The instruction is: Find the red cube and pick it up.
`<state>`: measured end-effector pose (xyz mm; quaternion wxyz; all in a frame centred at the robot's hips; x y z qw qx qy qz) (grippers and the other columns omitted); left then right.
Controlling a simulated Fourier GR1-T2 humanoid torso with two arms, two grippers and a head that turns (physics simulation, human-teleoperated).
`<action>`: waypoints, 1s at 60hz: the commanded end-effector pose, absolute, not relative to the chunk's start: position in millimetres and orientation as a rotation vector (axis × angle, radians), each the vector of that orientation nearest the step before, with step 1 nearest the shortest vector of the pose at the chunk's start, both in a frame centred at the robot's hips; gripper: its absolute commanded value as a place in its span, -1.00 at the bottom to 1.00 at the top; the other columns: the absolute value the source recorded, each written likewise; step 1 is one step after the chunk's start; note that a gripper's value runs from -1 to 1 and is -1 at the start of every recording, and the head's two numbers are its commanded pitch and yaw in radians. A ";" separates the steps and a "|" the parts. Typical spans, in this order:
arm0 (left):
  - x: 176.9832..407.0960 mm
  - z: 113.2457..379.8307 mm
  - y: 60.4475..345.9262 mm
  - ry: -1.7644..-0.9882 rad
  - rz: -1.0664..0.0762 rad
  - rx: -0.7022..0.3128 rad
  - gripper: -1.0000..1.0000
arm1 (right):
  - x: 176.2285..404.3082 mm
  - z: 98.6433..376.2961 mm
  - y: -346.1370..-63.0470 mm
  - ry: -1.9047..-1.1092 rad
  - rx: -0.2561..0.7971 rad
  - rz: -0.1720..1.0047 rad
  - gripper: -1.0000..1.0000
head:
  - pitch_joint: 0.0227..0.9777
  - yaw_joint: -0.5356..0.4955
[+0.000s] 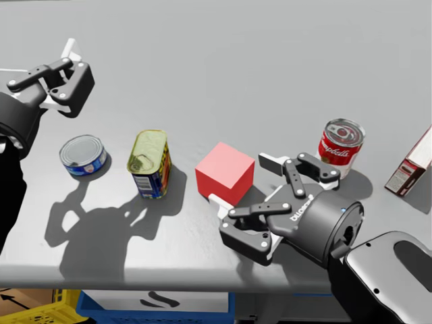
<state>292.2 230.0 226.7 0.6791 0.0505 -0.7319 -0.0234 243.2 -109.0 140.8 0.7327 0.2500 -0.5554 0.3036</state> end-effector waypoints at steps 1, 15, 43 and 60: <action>291.7 226.7 229.3 -1.644 -0.055 0.113 -1.00 | 253.0 134.1 -97.4 -1.204 0.509 0.657 -1.00 | 0.82 0.13; 291.2 227.0 229.0 -1.646 -0.056 0.112 -1.00 | 260.4 131.3 -80.8 -1.200 0.473 0.700 -1.00 | 0.81 0.13; 291.2 225.9 226.9 -1.646 -0.065 0.120 -1.00 | 265.1 118.4 -94.5 -1.159 0.400 0.656 1.00 | 0.75 0.12; 290.9 225.4 226.6 -1.646 -0.064 0.123 -1.00 | 264.8 115.0 -96.9 -1.153 0.399 0.661 1.00 | 0.29 0.13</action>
